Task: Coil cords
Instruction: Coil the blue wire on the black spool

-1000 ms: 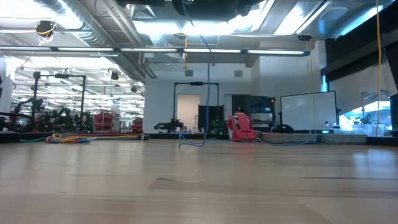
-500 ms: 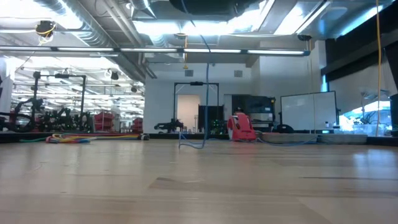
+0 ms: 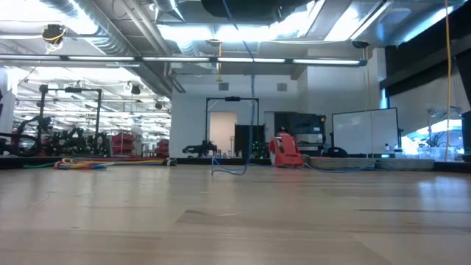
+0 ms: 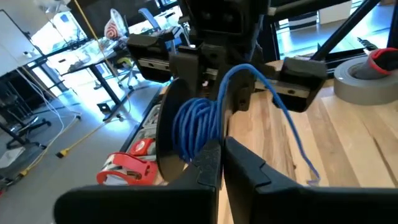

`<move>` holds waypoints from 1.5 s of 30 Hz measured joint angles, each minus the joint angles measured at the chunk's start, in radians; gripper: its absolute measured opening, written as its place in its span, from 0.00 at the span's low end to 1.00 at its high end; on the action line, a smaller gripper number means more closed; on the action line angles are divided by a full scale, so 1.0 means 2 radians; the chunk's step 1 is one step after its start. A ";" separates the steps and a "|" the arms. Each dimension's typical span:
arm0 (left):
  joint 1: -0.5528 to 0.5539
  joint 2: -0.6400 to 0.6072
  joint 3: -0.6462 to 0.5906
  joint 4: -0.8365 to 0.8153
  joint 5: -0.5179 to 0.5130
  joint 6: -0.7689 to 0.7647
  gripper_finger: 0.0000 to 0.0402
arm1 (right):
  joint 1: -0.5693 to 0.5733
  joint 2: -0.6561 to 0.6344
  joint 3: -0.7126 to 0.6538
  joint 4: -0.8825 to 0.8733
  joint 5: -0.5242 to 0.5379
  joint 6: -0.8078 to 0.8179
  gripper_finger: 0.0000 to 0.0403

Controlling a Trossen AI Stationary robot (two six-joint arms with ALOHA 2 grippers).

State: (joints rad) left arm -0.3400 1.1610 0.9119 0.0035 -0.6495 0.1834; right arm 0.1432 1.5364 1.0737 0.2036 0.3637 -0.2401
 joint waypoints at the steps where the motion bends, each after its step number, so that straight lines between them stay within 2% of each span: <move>1: 0.000 0.000 0.000 -0.001 0.000 -0.005 0.01 | 0.000 0.000 0.000 -0.002 0.001 0.000 0.10; 8: -0.011 0.000 0.000 -0.006 -0.004 -0.011 0.01 | 0.001 -0.002 0.003 -0.007 -0.014 0.002 0.14; 12: -0.014 0.000 0.000 -0.012 -0.006 -0.011 0.00 | 0.012 -0.024 0.039 -0.122 0.020 0.002 0.17; 17: -0.017 0.000 0.000 -0.017 -0.006 -0.012 0.00 | 0.044 -0.059 0.096 -0.234 0.065 0.009 0.27; 23: -0.017 0.000 0.000 -0.024 -0.006 -0.009 0.00 | 0.048 -0.059 0.104 -0.202 -0.006 0.001 0.33; 30: -0.020 0.000 0.000 -0.026 -0.005 -0.005 0.00 | 0.019 -0.023 0.104 -0.149 -0.030 -0.013 0.33; 36: -0.027 0.000 -0.002 -0.027 -0.004 0.001 0.00 | 0.005 -0.014 0.103 -0.144 -0.039 -0.013 0.33; 41: -0.033 0.000 -0.002 -0.024 -0.004 0.004 0.01 | 0.003 -0.013 0.103 -0.137 -0.085 -0.013 0.33; 45: -0.033 0.000 -0.002 -0.024 -0.004 0.004 0.01 | 0.003 -0.002 0.103 -0.141 -0.085 -0.015 0.32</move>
State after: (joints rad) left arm -0.4061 1.1606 0.9082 -0.0435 -0.6575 0.1909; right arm 0.1493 1.5322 1.2797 -0.0779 0.1945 -0.2694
